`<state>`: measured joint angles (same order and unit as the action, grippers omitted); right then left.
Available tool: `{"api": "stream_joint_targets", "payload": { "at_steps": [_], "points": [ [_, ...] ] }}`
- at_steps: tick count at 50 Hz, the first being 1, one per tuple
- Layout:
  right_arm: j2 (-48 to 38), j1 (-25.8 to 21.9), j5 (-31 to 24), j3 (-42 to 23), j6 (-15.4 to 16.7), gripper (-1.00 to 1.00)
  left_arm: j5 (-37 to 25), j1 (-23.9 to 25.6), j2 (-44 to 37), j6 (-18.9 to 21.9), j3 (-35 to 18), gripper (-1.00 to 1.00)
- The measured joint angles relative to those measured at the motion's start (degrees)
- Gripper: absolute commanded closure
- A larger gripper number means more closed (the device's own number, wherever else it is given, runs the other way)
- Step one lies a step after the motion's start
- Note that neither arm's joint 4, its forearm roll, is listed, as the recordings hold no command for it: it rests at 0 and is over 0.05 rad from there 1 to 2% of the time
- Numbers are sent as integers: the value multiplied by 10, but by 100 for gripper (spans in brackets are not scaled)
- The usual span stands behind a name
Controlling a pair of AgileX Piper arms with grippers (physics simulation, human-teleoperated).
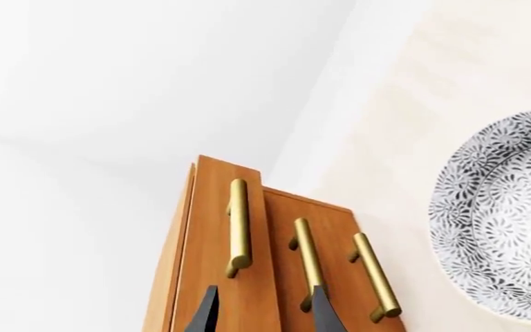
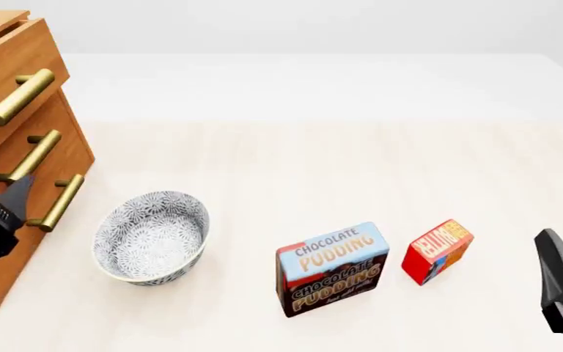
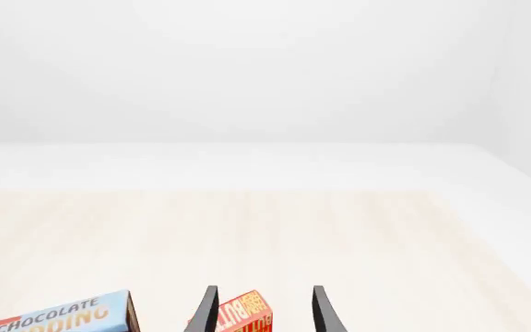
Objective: Put the butter at the back in the top drawer of the cabinet and close it.
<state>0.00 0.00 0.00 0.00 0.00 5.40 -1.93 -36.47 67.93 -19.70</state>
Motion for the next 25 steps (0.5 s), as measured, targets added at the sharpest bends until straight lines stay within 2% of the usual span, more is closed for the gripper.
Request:
{"api": "stream_joint_targets", "payload": {
  "at_steps": [25],
  "points": [
    [0,0,0,0,0,-100,28,-11,-22,24,-3,-100]
  ]
}}
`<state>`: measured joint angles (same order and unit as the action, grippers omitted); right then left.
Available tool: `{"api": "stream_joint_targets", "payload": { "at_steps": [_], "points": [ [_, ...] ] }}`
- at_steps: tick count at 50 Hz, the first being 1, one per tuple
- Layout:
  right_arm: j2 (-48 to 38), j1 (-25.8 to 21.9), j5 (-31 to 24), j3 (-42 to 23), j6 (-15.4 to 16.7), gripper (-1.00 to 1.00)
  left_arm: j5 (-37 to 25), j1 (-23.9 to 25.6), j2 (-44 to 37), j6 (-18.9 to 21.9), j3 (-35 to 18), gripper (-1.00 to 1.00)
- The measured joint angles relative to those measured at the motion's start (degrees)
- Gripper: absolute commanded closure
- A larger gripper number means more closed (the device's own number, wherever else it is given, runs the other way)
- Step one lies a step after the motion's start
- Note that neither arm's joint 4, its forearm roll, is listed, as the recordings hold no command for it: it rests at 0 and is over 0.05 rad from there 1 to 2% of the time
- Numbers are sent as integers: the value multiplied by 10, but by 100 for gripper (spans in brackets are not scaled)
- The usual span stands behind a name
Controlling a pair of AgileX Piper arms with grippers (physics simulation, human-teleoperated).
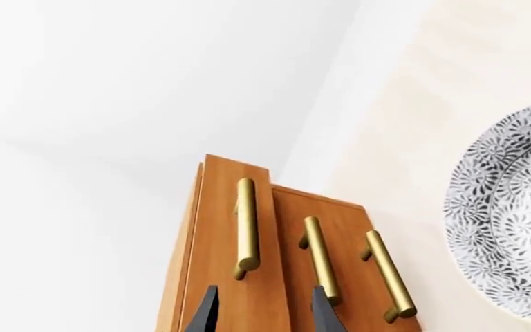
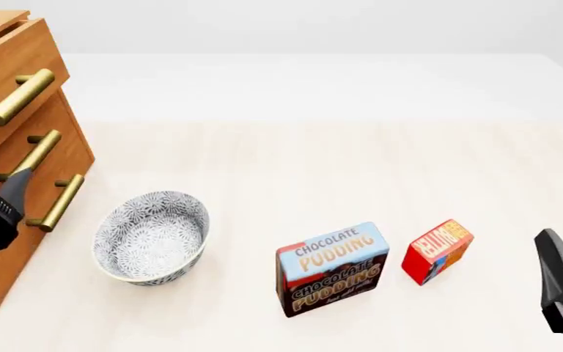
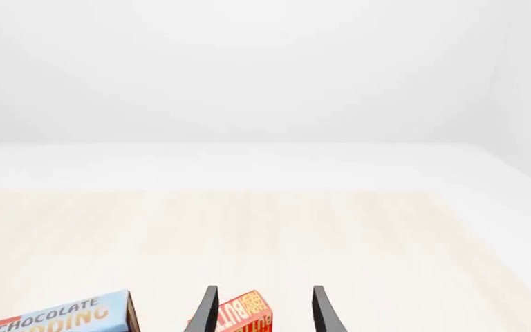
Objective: Put the butter at the back in the top drawer of the cabinet and close it.
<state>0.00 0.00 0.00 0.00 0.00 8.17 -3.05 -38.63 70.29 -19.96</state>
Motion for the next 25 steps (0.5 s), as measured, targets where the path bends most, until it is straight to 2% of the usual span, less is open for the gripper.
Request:
{"api": "stream_joint_targets", "payload": {
  "at_steps": [18,25],
  "points": [
    [0,0,0,0,0,-100,6,-8,-16,6,-13,-100],
    [0,0,0,0,0,-100,-1,1,-25,-4,-25,-100]
  ]
}}
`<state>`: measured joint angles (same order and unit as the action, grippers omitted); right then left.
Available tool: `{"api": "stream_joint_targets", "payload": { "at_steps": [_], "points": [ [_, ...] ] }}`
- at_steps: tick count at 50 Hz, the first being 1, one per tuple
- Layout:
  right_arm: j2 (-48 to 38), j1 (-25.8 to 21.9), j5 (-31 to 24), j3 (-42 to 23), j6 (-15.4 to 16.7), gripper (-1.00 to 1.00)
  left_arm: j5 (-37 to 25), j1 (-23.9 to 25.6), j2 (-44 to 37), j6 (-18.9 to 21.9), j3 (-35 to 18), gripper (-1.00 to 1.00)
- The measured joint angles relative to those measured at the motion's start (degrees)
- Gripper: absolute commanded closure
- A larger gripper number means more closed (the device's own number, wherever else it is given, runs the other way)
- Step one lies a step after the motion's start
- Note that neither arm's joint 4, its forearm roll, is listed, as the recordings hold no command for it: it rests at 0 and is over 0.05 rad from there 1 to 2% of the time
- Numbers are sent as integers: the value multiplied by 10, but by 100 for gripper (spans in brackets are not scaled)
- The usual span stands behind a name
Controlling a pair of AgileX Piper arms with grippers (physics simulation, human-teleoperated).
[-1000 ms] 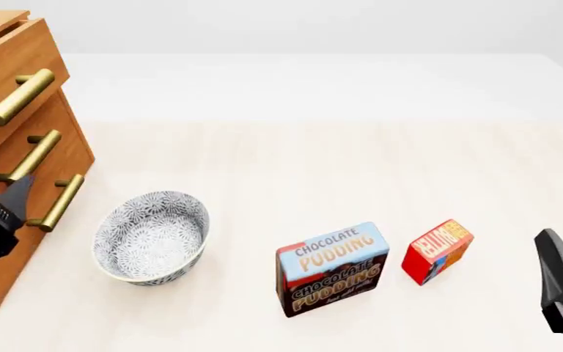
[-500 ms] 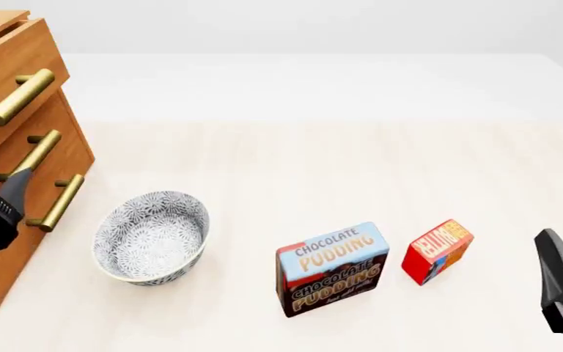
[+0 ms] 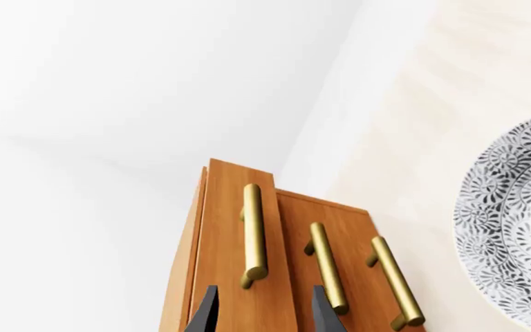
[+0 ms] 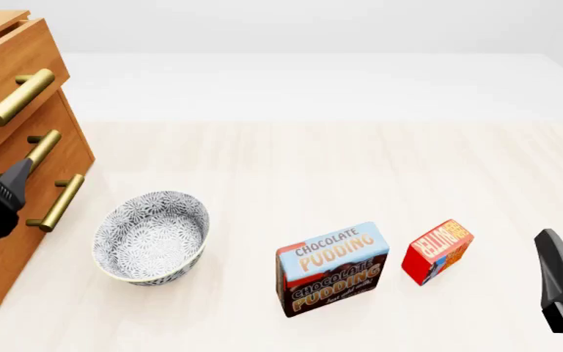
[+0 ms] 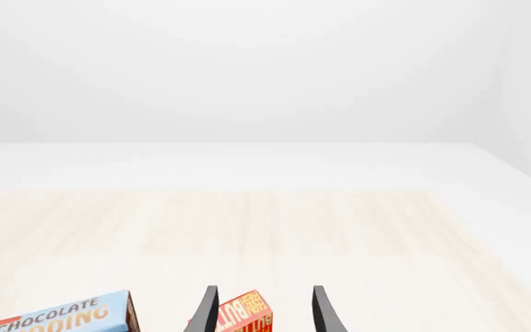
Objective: Put the butter at the back in the top drawer of the cabinet and close it.
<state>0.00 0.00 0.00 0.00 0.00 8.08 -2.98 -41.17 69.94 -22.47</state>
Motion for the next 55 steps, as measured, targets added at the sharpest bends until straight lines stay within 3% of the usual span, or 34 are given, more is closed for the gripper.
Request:
{"api": "stream_joint_targets", "payload": {
  "at_steps": [55],
  "points": [
    [0,0,0,0,0,-100,47,-23,-79,-7,-24,-100]
  ]
}}
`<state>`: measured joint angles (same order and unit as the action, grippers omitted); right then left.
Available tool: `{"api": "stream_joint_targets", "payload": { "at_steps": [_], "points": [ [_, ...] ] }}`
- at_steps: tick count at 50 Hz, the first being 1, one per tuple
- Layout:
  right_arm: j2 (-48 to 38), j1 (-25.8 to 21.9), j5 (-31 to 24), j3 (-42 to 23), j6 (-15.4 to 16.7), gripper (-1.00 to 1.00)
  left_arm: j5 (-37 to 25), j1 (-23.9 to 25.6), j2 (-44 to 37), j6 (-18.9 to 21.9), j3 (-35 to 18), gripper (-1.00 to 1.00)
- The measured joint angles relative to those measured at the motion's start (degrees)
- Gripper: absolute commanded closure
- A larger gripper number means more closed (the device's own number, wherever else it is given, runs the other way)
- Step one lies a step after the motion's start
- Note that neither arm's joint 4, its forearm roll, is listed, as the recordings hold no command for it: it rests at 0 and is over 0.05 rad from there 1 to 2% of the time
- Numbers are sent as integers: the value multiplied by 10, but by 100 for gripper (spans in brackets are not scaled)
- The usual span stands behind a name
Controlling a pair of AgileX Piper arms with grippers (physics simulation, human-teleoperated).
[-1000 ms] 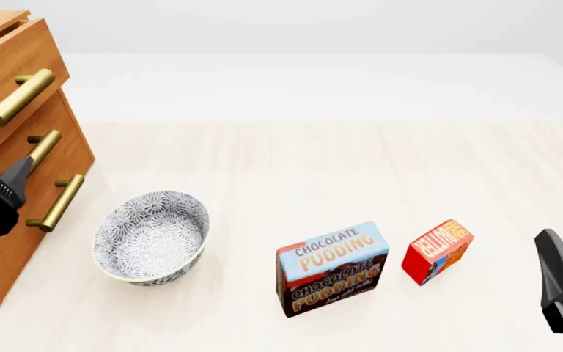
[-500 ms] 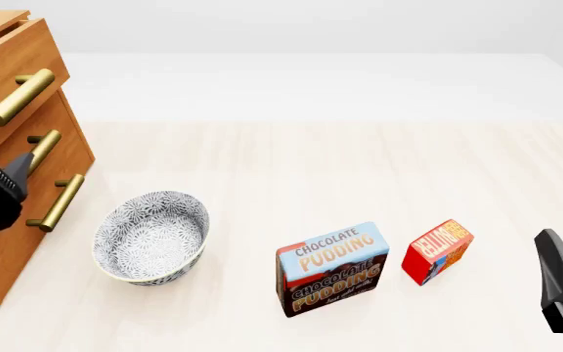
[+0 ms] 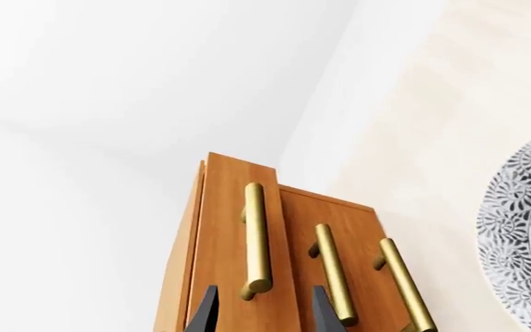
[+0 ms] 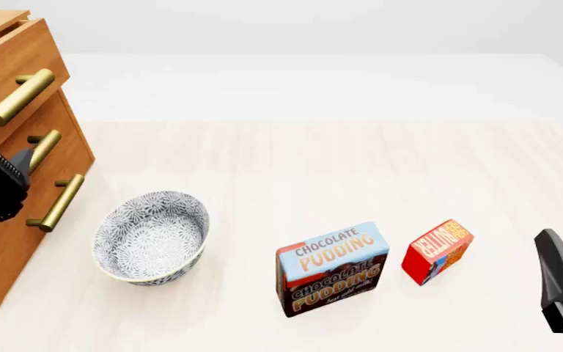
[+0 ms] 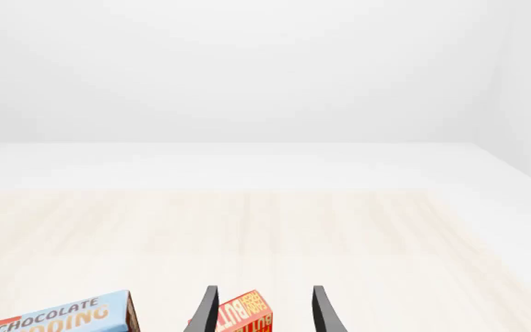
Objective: Put the butter at the back in the top drawer of the cabinet and close it.
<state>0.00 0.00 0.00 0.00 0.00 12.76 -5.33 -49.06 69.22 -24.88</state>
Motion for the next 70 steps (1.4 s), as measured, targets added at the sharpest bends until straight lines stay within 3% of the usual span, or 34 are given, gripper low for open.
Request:
{"api": "stream_joint_targets", "payload": {
  "at_steps": [24,70],
  "points": [
    [0,0,0,0,0,-100,46,-16,-36,15,9,-100],
    [0,0,0,0,0,-100,88,-37,-111,13,-22,-100]
  ]
}}
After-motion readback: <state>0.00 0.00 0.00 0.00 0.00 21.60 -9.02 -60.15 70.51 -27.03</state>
